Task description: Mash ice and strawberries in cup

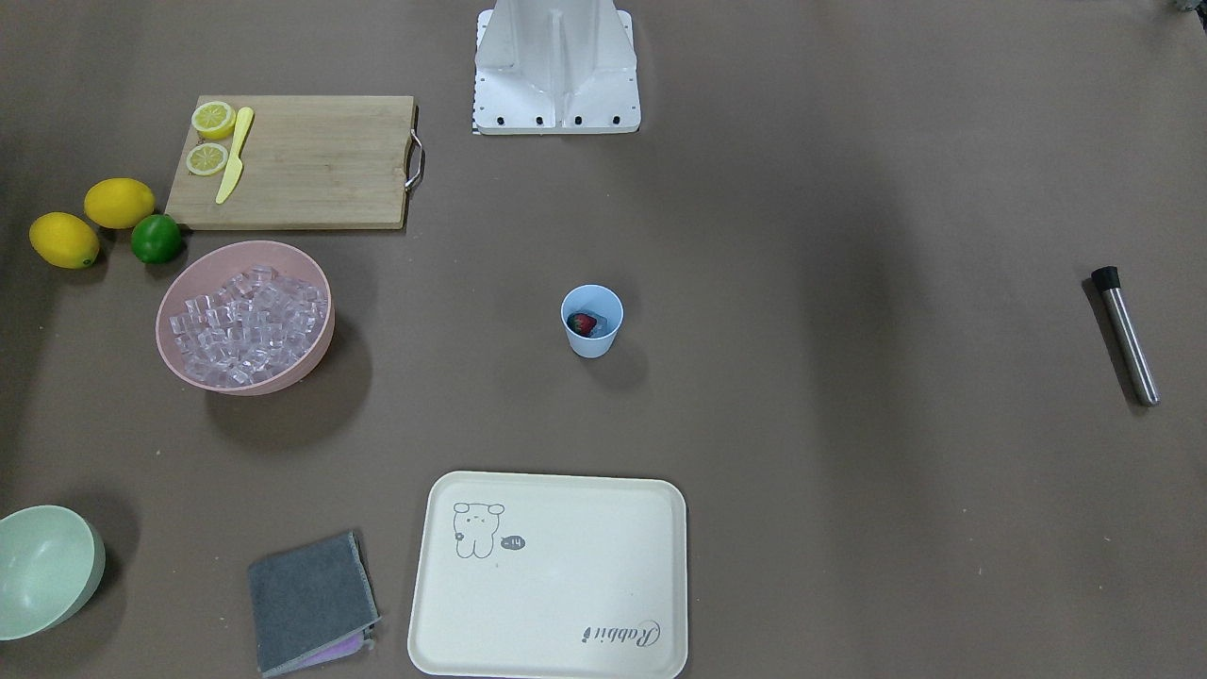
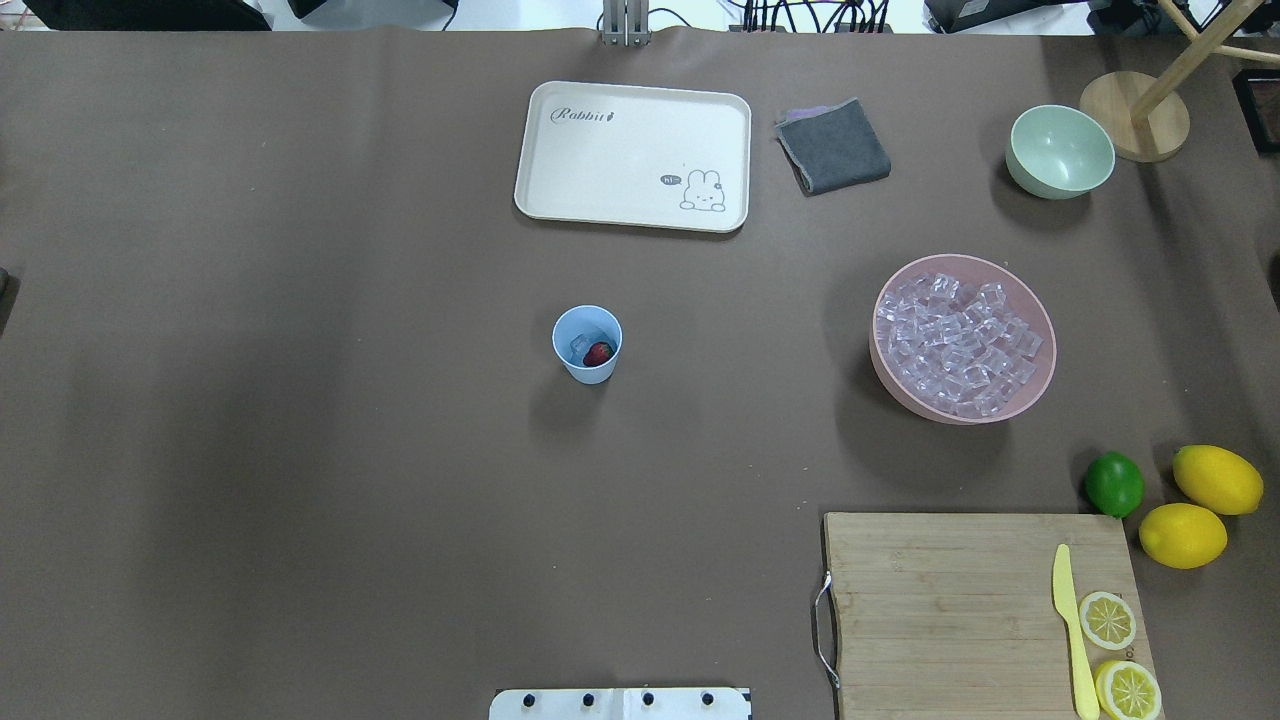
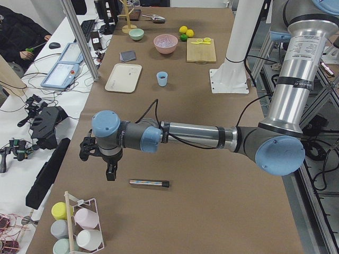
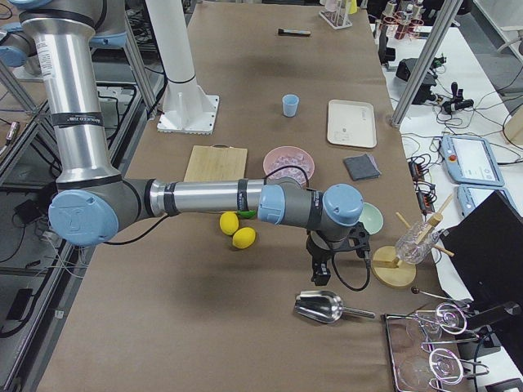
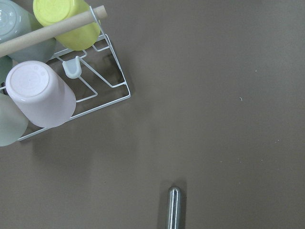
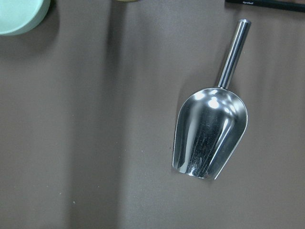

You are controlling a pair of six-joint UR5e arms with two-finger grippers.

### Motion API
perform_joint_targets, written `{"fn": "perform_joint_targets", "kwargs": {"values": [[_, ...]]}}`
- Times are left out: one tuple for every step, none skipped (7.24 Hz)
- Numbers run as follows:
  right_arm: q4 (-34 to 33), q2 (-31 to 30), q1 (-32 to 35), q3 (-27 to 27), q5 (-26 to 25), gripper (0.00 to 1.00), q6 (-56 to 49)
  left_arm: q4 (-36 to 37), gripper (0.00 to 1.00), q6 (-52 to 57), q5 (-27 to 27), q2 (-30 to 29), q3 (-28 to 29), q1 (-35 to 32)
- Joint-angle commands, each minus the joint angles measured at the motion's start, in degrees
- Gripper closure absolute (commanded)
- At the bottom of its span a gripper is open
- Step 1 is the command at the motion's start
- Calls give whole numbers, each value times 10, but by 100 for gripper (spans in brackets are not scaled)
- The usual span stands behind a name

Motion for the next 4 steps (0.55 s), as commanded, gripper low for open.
{"fn": "perform_joint_targets", "kwargs": {"values": [[-4,0,0,-1,-1,1,0,0,1,1,0,1,-2,0],[-4,1,0,-1,-2,1,0,0,1,1,0,1,-1,0],[-4,3,0,-3,-2,1,0,-1,1,1,0,1,0,0],[-4,5,0,-2,-1,1,1,-2,1,1,0,2,-2,0]]}}
